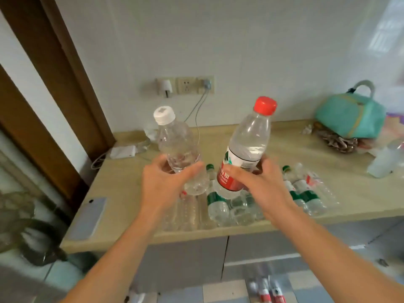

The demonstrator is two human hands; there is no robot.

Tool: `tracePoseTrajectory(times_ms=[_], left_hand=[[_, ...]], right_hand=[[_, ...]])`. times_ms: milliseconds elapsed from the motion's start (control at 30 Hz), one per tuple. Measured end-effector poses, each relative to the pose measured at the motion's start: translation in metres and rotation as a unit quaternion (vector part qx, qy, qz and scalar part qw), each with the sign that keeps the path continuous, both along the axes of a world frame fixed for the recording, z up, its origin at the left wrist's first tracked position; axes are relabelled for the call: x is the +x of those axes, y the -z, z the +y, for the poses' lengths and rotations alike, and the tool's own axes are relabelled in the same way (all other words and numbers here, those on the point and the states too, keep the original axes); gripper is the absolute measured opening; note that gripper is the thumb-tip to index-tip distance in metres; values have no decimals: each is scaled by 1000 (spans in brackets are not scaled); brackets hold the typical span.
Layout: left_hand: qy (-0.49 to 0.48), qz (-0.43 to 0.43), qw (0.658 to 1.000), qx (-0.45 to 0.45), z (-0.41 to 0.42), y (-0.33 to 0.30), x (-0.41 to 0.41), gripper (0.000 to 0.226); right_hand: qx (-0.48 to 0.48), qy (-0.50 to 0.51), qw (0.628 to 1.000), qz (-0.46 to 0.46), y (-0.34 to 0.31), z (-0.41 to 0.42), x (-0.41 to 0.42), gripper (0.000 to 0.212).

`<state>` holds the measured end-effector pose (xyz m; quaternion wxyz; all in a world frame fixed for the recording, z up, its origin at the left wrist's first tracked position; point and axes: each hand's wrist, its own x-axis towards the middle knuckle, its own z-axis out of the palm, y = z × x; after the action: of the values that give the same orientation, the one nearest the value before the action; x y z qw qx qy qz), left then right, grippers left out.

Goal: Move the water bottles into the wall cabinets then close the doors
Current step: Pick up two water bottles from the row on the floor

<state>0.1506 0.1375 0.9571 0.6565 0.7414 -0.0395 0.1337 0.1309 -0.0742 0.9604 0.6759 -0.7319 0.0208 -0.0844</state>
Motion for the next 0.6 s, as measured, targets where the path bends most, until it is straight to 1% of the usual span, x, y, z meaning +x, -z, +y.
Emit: tracePoseTrajectory(times_ms=[67,200,300,467,600], left_hand=[[-6,-49,999,-4,18,-46,15,32],[-23,-131,991,-1,49,-128,41,32],[-40,-184,982,6,67,-185,64,30],[-81,-235,969,16,90,-270,102,25],[-103,-233,967,-15,98,-332,137,28]], right_hand=[[17,1,999,-37,-42,20,14,53],[19,-3,993,-114,-118,50,42,42],[6,1,986,-168,-172,65,66,47],[-7,-22,967,-255,-260,83,112,46],[-7,-41,951,-306,-321,96,156,39]])
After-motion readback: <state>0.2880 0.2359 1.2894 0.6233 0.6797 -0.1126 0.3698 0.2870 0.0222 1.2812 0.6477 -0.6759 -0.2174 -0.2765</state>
